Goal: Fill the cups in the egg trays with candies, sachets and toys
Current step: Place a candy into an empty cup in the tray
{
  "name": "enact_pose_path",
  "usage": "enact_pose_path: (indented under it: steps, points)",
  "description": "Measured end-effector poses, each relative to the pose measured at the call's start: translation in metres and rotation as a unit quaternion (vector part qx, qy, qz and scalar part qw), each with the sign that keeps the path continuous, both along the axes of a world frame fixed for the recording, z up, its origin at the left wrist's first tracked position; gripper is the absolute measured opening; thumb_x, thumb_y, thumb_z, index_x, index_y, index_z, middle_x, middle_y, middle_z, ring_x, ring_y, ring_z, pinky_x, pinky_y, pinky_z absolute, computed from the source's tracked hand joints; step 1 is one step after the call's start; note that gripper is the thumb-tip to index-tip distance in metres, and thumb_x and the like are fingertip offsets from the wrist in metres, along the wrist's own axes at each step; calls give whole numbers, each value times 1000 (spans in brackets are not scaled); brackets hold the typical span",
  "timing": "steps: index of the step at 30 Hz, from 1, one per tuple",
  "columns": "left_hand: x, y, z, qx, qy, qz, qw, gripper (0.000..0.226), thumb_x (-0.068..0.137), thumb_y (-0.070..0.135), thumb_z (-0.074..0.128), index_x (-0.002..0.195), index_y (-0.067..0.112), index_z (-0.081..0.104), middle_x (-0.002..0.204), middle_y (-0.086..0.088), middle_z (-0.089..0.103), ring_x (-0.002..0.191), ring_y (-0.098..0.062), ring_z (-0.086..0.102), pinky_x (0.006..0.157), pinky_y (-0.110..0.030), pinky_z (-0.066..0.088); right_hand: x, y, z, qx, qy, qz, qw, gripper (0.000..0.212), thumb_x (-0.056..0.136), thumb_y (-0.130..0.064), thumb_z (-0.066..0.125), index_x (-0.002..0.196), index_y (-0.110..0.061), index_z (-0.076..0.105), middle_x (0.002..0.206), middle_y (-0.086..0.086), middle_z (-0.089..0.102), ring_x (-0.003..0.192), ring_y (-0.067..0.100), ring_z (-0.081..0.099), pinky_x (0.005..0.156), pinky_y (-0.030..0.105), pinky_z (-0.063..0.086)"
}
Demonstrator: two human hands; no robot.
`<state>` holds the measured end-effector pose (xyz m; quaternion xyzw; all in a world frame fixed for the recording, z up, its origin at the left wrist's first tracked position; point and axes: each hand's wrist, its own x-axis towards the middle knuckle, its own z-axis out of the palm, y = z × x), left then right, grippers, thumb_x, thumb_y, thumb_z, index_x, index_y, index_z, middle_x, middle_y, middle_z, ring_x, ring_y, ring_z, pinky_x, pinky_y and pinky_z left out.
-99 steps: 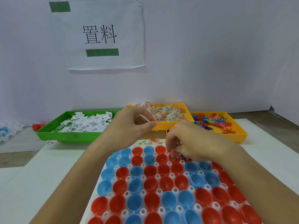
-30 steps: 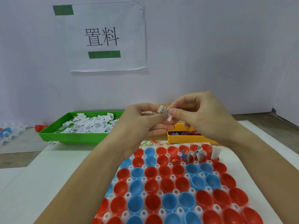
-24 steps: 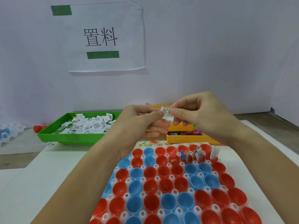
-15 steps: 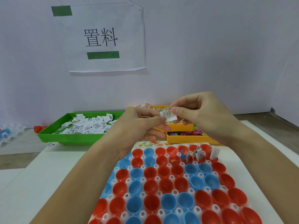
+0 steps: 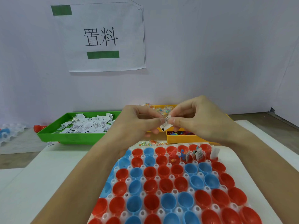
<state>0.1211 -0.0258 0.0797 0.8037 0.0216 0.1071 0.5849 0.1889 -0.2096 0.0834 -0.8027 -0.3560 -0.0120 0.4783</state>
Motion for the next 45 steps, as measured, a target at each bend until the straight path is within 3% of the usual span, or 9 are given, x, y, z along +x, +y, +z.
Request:
enact_pose_path:
  steps: [5,10,17,25,32,35,39,42,45]
  points:
    - [0,5,-3,66,18,0,998,4,84,17,77,81,14,77,76,-5,76,71,-19,70,80,-39,59,7,1,-8,-61,-52,-18,997,9,85,-17,78,83,-25,75,71,-8,74,69,1,70,67,11,54]
    - [0,11,-1,99,5,46,994,6,87,24,73,84,18,74,76,0,76,69,-15,68,83,-49,56,10,2,-19,-179,-70,-3,981,13,84,-18,79,77,-29,75,73,-14,73,72,-7,66,65,9,51]
    - [-1,13,1,101,2,50,994,8,88,25,72,86,17,72,76,1,76,67,-12,68,72,-31,53,10,4,-27,-261,-52,13,964,9,87,-19,76,86,-28,77,78,-14,73,74,-3,68,69,22,60]
    - [-1,12,-1,125,2,48,991,6,88,25,72,84,20,73,75,2,76,77,-21,72,82,-50,56,8,7,-29,-309,-49,13,950,11,89,-19,74,91,-30,75,78,-14,71,73,-3,66,59,15,53]
    - [1,11,-3,145,6,30,989,6,88,24,72,85,19,74,74,3,76,71,-18,70,79,-39,58,5,6,-26,-323,-51,11,945,15,89,-18,73,89,-33,73,80,-15,70,74,-2,65,59,15,53]
    - [1,11,-3,151,6,27,988,5,88,23,72,86,19,73,75,2,76,77,-22,71,79,-40,58,3,10,-29,-332,-52,20,942,25,91,-15,71,82,-38,68,79,-12,72,72,-7,64,55,11,44]
    - [2,11,-4,152,7,26,988,5,88,23,72,87,18,73,75,2,76,76,-22,72,81,-42,57,1,13,-30,-338,-56,18,939,23,91,-16,72,87,-38,66,82,-13,70,75,-7,56,66,17,46]
    - [1,12,-3,154,6,26,988,5,88,23,72,86,19,73,75,2,76,78,-23,71,80,-41,58,1,12,-29,-327,-63,14,943,23,89,-18,74,82,-38,64,83,-13,67,72,-4,57,61,16,43]
    - [1,12,-3,156,6,27,987,4,88,23,72,85,20,73,75,2,76,77,-22,71,80,-40,58,0,13,-29,-322,-65,14,945,14,86,-20,77,80,-30,70,80,-12,70,71,3,66,63,21,55]
